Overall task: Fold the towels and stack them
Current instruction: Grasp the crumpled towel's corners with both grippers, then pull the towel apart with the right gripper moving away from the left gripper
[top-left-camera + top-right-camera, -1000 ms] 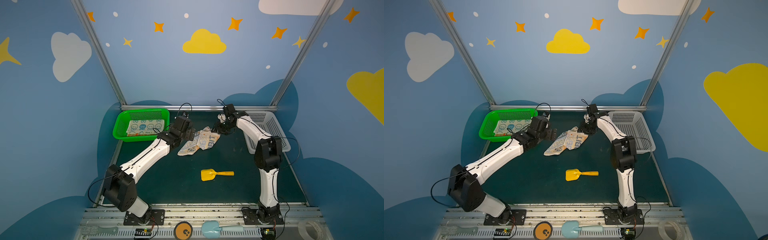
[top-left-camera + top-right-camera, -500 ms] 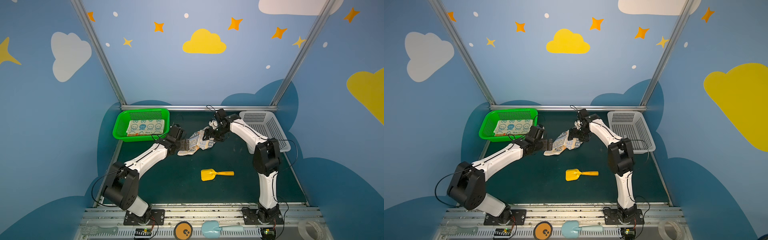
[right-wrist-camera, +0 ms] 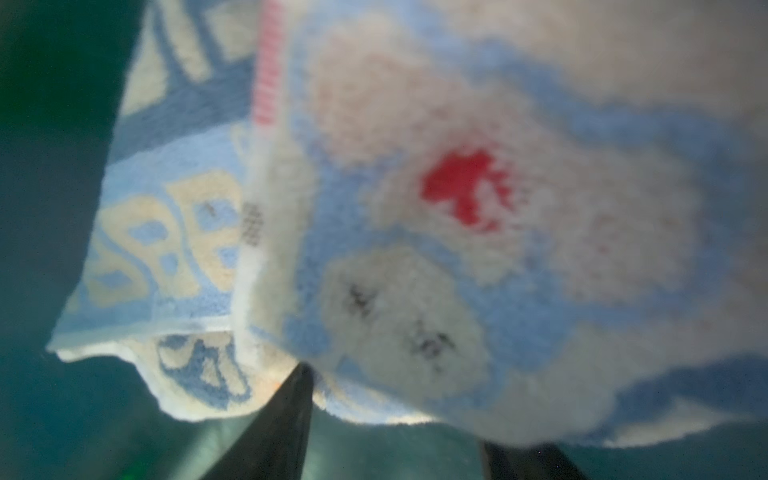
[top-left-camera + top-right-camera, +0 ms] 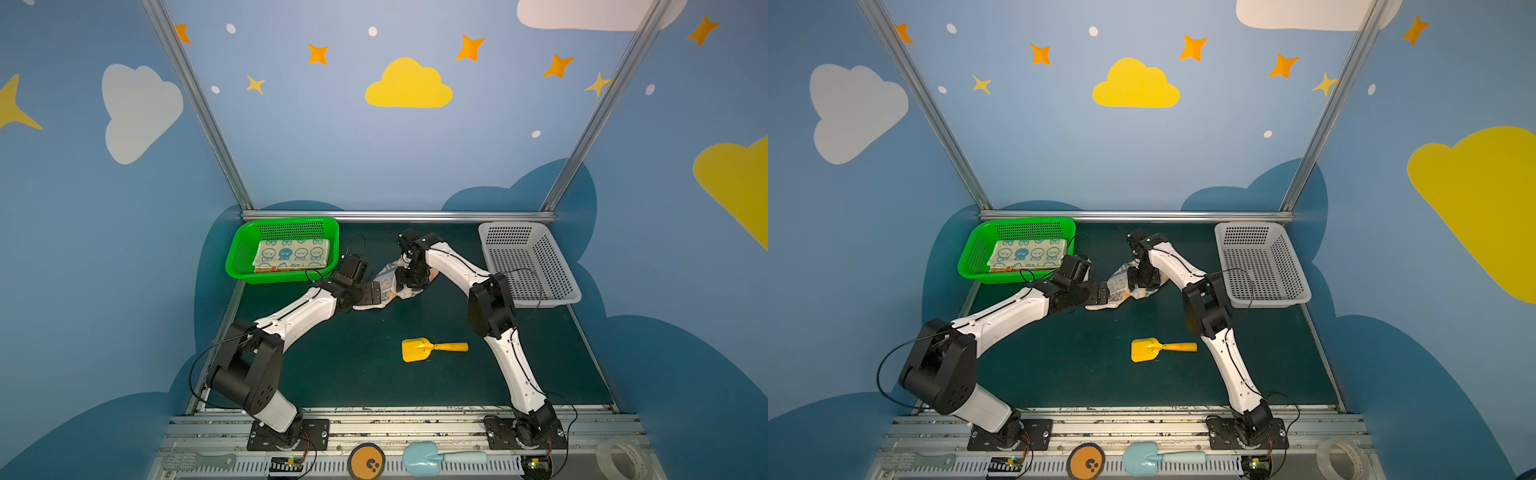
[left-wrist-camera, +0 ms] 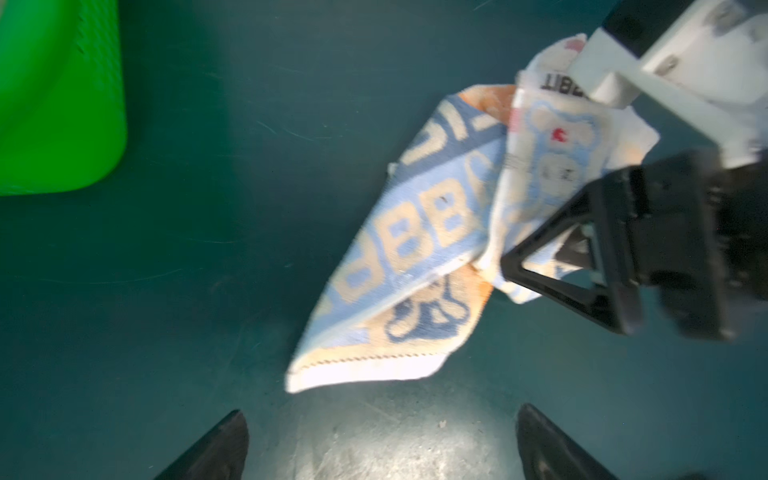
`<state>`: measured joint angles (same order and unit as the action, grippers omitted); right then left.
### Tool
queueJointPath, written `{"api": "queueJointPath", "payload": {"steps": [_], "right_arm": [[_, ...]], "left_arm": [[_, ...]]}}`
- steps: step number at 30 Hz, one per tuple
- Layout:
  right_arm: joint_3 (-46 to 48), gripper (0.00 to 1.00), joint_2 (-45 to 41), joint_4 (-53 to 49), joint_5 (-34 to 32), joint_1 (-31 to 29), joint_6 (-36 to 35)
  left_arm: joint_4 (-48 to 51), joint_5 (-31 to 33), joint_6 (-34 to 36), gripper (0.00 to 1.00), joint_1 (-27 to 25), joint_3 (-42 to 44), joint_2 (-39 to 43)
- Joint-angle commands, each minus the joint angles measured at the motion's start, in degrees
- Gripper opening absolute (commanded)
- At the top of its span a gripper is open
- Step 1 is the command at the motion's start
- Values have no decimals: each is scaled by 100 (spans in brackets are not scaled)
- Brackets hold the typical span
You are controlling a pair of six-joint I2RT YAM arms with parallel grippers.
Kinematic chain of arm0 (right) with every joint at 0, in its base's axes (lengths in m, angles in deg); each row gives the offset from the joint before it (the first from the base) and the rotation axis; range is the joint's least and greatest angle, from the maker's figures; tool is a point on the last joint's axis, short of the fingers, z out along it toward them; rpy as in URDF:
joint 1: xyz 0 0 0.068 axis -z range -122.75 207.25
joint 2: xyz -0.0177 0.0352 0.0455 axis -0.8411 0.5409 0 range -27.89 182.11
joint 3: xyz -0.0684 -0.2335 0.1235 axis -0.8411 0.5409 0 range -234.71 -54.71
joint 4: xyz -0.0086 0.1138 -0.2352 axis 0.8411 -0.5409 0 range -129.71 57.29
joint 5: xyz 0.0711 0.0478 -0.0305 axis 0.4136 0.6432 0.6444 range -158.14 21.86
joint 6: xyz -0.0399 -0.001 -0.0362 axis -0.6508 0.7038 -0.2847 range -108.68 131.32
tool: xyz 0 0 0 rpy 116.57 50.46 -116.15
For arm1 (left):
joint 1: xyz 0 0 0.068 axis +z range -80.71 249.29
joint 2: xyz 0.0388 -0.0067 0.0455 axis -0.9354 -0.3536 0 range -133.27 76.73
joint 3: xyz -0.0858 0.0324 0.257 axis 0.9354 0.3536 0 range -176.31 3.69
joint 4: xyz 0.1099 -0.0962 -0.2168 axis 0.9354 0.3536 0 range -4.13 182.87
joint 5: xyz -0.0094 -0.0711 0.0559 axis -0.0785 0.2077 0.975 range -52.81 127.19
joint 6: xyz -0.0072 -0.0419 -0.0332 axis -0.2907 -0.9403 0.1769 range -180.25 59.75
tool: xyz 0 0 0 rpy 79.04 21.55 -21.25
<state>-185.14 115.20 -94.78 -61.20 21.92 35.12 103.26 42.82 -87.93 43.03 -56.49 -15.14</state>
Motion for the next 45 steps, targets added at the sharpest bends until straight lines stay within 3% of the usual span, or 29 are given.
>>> {"api": "queueJointPath", "payload": {"steps": [1, 5, 7, 12, 20, 27, 28, 29, 31, 33, 35, 41, 45], "right_arm": [[-237, 36, -6, -517, -278, 57, 108], [134, 8, -466, -271, -82, 169, 117], [252, 0, -658, -198, 124, 253, 95], [358, 0, -1158, -271, 455, 435, -23], [989, 0, -2254, -22, 947, 1308, -255], [867, 0, -1777, -113, 822, 2402, -441], [725, 1, -1636, -153, 898, 2505, -508], [559, 11, -1493, -252, 1048, 2583, -554], [382, 21, -1384, -412, 1192, 2634, -550], [613, 45, -1595, -240, 1227, 2589, -529], [877, 62, -1834, -95, 1160, 2496, -530], [1656, 84, -2438, 3, 854, 2158, -580], [1655, 85, -2206, -87, 576, 2022, -601]], "left_arm": [[-192, -575, -226, 99, 18, -173, -464], [-453, -1073, -498, 100, 57, -566, -1150], [-560, -1355, -609, 99, 124, -825, -1533], [-528, -1756, -782, 99, 293, -1455, -2401], [-368, -1576, -622, 99, 367, -1362, -2680], [-278, -1387, -427, 99, 428, -1063, -2547], [-273, -1368, -409, 99, 435, -1021, -2512], [-281, -1363, -381, 99, 438, -984, -2478], [-218, -1371, -331, 99, 442, -991, -2451], [-163, -1328, -281, 99, 444, -995, -2395], [-113, -1295, -225, 99, 461, -995, -2344], [28, -1275, -116, 99, 615, -1019, -2124], [223, -1044, 64, 99, 668, -1147, -1927]]}}
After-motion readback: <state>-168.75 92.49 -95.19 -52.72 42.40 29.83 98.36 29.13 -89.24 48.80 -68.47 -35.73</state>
